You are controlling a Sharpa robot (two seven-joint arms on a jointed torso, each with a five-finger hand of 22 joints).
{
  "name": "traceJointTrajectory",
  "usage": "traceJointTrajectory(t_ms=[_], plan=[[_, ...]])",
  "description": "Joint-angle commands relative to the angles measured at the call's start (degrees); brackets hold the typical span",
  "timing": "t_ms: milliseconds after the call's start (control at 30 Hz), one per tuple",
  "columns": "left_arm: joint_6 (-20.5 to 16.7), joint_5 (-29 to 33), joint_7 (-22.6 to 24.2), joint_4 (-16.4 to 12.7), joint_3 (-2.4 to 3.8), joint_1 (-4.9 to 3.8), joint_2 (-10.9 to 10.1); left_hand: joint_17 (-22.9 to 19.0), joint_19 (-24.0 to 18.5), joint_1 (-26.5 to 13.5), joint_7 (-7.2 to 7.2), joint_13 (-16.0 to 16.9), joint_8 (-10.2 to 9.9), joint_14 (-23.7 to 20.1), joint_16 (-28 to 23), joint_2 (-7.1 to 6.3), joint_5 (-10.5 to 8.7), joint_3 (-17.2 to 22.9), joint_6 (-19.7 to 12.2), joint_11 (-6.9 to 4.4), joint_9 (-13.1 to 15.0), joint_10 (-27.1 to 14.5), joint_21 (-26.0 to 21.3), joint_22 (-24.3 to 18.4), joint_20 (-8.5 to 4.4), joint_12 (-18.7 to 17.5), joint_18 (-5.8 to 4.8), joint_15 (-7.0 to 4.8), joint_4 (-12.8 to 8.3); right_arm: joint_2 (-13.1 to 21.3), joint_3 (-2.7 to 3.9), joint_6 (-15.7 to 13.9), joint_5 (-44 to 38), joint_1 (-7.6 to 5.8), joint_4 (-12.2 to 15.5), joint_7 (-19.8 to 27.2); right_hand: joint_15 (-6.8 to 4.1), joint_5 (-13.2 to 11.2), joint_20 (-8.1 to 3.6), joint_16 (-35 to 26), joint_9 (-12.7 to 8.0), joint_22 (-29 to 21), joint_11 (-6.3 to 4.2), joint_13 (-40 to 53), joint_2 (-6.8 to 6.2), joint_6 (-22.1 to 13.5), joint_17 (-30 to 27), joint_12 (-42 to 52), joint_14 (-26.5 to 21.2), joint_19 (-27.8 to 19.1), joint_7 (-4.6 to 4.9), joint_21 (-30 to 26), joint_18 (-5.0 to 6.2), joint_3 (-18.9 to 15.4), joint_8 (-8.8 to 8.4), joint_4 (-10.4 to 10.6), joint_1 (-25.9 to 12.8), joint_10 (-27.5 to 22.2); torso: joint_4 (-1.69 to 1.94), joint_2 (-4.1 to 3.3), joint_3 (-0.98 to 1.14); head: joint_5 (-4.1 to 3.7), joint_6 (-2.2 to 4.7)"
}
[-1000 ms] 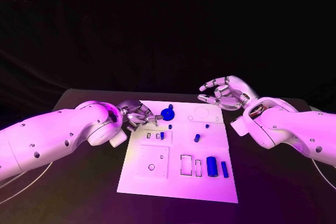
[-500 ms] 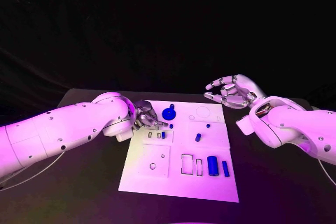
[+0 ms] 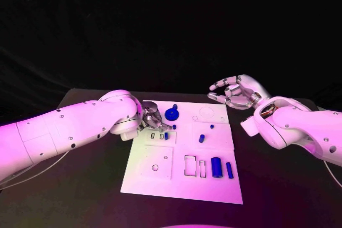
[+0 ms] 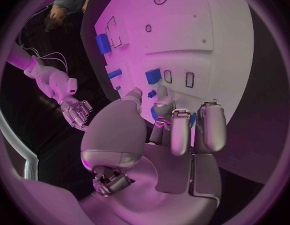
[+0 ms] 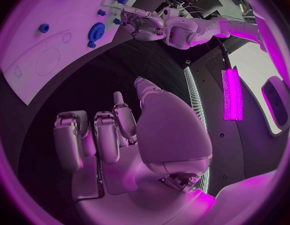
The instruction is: Assemble the parts on the task board
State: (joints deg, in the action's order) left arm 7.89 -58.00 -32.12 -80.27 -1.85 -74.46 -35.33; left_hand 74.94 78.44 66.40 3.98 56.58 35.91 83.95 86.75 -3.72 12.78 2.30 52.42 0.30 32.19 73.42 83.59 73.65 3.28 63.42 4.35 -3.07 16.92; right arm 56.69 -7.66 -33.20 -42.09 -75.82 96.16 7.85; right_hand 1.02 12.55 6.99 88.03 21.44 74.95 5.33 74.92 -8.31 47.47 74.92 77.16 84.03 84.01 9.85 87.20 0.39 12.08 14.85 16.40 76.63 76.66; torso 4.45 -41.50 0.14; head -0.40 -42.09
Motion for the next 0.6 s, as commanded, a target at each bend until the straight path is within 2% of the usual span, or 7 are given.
traceJointTrajectory(t_ms=[33,600], plan=[[3.40,-0.59,-0.65,0.41,-0.06,-0.27,0.60,10.25,0.38,-0.28,0.01,-0.01,0.40,4.64,0.38,0.33,-0.19,-0.46,-0.36,-0.36,0.15,-0.15,0.37,0.13,-0.03,0.27,-0.86,-0.25,-0.01,-0.11,-0.01,0.92,-0.93,0.00,-0.06,-0.33,-0.11,0.47,0.08,-0.21,0.09,12.55,-0.26,0.67,0.14,0.45,8.48,-0.27,4.38,3.55,-0.05,-0.42,0.61,-0.24,0.36,0.13,-0.33,-0.33,0.03,-0.01,-0.06,-0.04,-0.12],[5.75,-0.60,-0.82,1.84,-0.27,-0.29,1.92,10.47,0.43,0.77,0.00,0.07,0.74,4.70,0.50,0.62,0.03,-0.32,-0.99,-0.37,1.14,-0.39,0.46,0.34,-0.04,0.33,-0.90,-0.27,-0.06,-0.58,-0.03,1.10,-0.97,0.06,-0.37,-0.56,-0.13,0.73,0.05,-0.26,0.08,12.49,-0.28,0.63,0.19,0.45,8.36,-0.29,4.35,3.50,-0.07,-0.51,0.63,-0.23,0.42,0.13,-0.36,-0.35,0.04,0.09,-0.03,-0.07,-0.55]])
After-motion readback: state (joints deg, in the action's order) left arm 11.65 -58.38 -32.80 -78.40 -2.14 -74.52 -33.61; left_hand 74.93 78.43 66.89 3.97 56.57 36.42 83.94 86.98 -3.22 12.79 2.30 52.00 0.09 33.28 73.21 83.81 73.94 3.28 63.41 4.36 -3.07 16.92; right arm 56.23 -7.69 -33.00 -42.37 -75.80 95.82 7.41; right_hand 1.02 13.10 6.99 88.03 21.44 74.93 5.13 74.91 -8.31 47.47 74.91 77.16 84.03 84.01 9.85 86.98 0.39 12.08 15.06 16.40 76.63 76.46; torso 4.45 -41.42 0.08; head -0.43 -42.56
